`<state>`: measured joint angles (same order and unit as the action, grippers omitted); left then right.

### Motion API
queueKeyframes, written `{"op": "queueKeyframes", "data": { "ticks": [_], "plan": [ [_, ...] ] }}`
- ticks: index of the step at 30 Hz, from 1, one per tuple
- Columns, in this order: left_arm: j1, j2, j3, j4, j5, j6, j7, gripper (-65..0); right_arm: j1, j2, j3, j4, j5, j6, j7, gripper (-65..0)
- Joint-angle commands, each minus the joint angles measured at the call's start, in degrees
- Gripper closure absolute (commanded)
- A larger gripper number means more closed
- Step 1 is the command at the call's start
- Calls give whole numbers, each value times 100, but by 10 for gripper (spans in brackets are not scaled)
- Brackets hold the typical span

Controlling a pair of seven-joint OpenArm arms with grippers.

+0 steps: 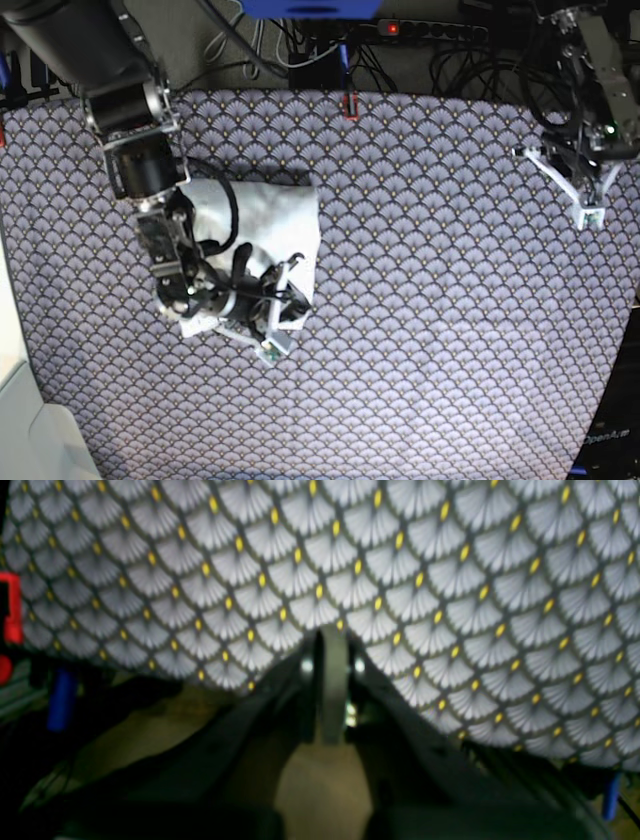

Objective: Fold the T-shirt properly

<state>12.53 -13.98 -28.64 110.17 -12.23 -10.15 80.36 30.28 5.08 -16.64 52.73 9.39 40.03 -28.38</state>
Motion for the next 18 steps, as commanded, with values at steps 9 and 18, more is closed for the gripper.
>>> {"op": "queueKeyframes", "data": {
  "ticks": [9, 18],
  "plan": [
    [579, -75, -498, 231, -3, 9, -36, -3, 827, 120, 78, -143, -363, -3, 161, -78],
    [1116, -717, -674, 187, -1032, 0, -36, -3, -650, 973, 420, 2292, -873, -3, -753, -81]
  ]
}}
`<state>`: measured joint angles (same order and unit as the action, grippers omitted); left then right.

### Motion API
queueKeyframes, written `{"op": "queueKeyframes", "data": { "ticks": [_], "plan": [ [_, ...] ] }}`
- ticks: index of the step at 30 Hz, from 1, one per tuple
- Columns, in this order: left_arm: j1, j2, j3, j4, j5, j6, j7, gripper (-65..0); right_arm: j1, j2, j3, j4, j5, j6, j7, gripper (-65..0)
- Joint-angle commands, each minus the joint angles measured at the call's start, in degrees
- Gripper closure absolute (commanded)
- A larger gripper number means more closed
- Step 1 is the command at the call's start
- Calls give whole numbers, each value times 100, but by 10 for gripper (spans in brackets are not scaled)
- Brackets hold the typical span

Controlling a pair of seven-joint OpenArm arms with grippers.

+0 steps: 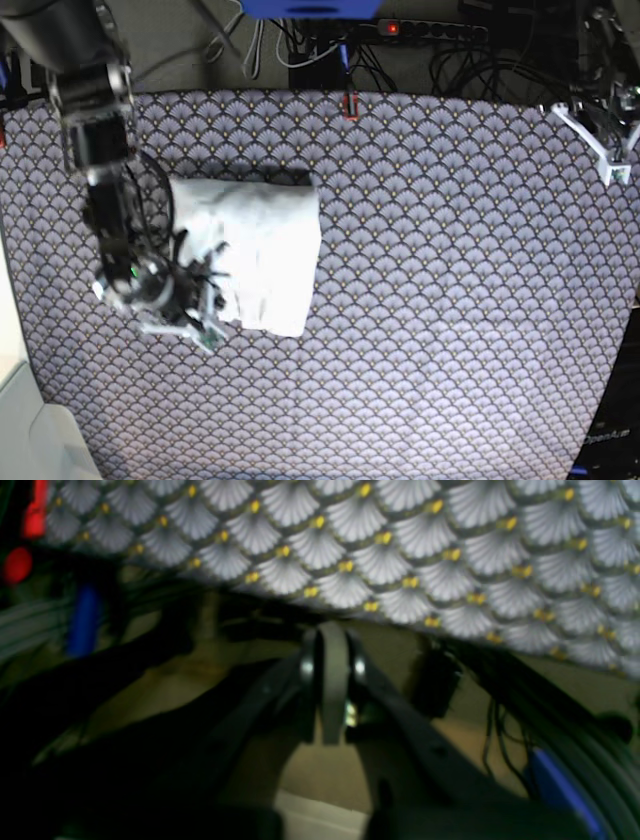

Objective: Fold the T-shirt properly

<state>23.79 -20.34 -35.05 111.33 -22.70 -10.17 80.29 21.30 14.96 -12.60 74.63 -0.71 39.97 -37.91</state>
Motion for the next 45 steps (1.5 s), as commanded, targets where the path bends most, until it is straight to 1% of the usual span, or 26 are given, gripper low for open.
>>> {"op": "queueKeyframes", "data": {
  "ticks": [1, 3, 6, 8, 11, 13, 15, 18, 20, 23, 25, 27, 29, 32, 33, 35, 38, 40, 42, 43, 45],
  "plan": [
    [43, -160, -34, 72, -196, 2, -29, -3, -24, 117, 86, 568, 137, 3, 42, -81],
    [148, -309, -34, 63, -451, 2, -29, -3, -605, 354, 324, 1394, 137, 3, -372, -81],
    [263, -371, -42, 63, -495, 2, -29, -3, -1484, 565, 878, 2431, 137, 3, -785, -81],
    [438, -344, -122, 63, -504, 2, -29, -3, -2161, 671, 1370, 3038, 137, 3, -934, -80],
    [667, -327, -174, 54, -495, 2, -29, -3, -3022, 706, 2108, 3609, 137, 3, -987, -80],
    [1019, -318, -148, 45, -495, 2, -359, -3, -3673, 680, 2583, 3794, 137, 3, -943, -80],
    [1370, -248, -60, 36, -521, 2, -684, -3, -4253, 627, 2864, 3829, 146, 3, -925, -78],
    [1766, -142, 195, -227, -495, 11, -1062, -3, -4939, 469, 3278, 3820, 146, 3, -917, -78],
    [1889, -124, 520, -553, -486, 64, -1220, -3, -5299, 354, 3471, 3820, 146, 3, -873, -78],
    [1933, -124, 1162, -1397, -486, 72, -1669, -3, -5932, 187, 3831, 3803, 146, 3, -521, -78],
    [1898, -133, 1522, -2047, -486, 81, -2231, -3, -6257, 73, 3990, 3636, 137, 3, -143, -78],
    [1678, -133, 1839, -2619, -486, 81, -2785, -3, -6389, 20, 4095, 3284, 137, 3, 209, -78],
    [1335, -133, 2270, -3313, -451, 81, -3277, -3, -6372, -24, 4078, 2642, 119, 3, 499, -78],
    [746, -80, 2841, -4183, -64, 81, -3752, -3, -5959, -41, 3990, 1438, -153, 3, 965, -78],
    [570, 34, 3034, -4430, 94, 81, -3858, -3, -5791, -50, 3955, 990, -355, 3, 1097, -77],
    [254, 280, 3210, -4816, 446, 81, -3963, -3, -5396, -120, 3928, 49, -751, 3, 1360, -77],
    [-265, 720, 3184, -5441, 1140, 81, -3981, -3, -4860, -155, 3946, -1226, -1173, 3, 1914, -77],
    [-713, 1001, 3026, -6126, 1624, 90, -3981, -3, -4526, -138, 3919, -2140, -1428, 3, 2354, -77],
    [-1091, 1221, 2823, -6803, 1984, 90, -3998, -3, -4183, -120, 3911, -3028, -1551, 3, 2855, -77],
    [-1267, 1317, 2709, -7164, 2134, 90, -4069, -3, -3998, -50, 3911, -3538, -1569, 3, 3171, -77],
    [-1557, 1388, 2525, -7814, 2327, 90, -4473, -2, -3690, 64, 3911, -4619, -1569, 3, 3883, -78]
  ]
}}
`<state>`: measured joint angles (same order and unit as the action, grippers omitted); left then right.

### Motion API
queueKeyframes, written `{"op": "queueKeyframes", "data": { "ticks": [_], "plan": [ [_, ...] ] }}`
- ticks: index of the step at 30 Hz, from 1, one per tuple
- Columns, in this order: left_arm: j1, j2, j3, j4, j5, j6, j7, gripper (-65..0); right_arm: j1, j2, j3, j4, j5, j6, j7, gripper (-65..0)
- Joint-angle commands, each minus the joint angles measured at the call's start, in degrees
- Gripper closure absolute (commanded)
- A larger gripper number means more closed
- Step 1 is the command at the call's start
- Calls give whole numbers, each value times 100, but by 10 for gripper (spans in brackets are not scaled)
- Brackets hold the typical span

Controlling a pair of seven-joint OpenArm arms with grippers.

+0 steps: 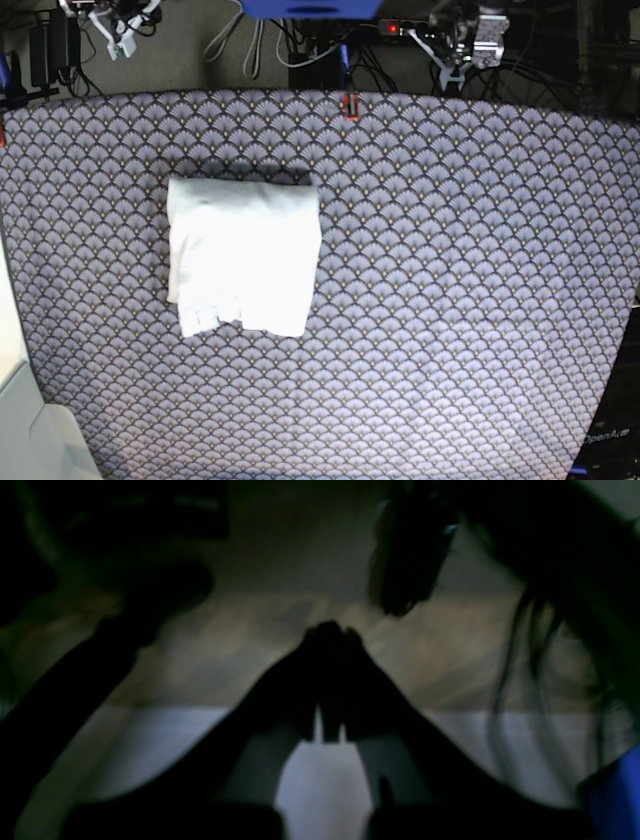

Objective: Fold the T-shirt properly

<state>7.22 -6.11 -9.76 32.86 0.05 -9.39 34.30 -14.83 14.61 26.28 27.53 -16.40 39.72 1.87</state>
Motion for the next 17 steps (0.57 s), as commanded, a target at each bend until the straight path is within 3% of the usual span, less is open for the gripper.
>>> {"op": "queueKeyframes", "data": {
  "ticks": [1, 3, 5, 9, 13, 15, 17],
  "plan": [
    [-15, -26, -39, -302, 140, 20, -191, -2, 90, 108, 22, -428, -8, 28, 292, -80],
    [-199, -26, -48, -943, 192, 293, -877, -2, 327, 178, 13, -1184, -17, 28, 908, -81],
    [-384, -44, -39, -1620, 166, 776, -1589, -2, 476, 187, 13, -1667, -17, -724, 1382, -81],
    [-700, -18, -31, -2552, 210, 1427, -2600, -2, 547, -41, 5, -1852, -26, -2280, 1681, -82],
    [-859, 176, -31, -2728, 210, 1690, -2705, -2, 643, -173, -523, -1852, -26, -3722, 1699, -82],
    [-876, 264, -31, -2728, 210, 1708, -2723, -2, 705, -252, -998, -1852, -26, -4267, 1664, -82],
    [-885, 334, -31, -2728, 184, 1708, -2732, -2, 723, -323, -1437, -1852, -26, -4610, 1664, -82]
  ]
}}
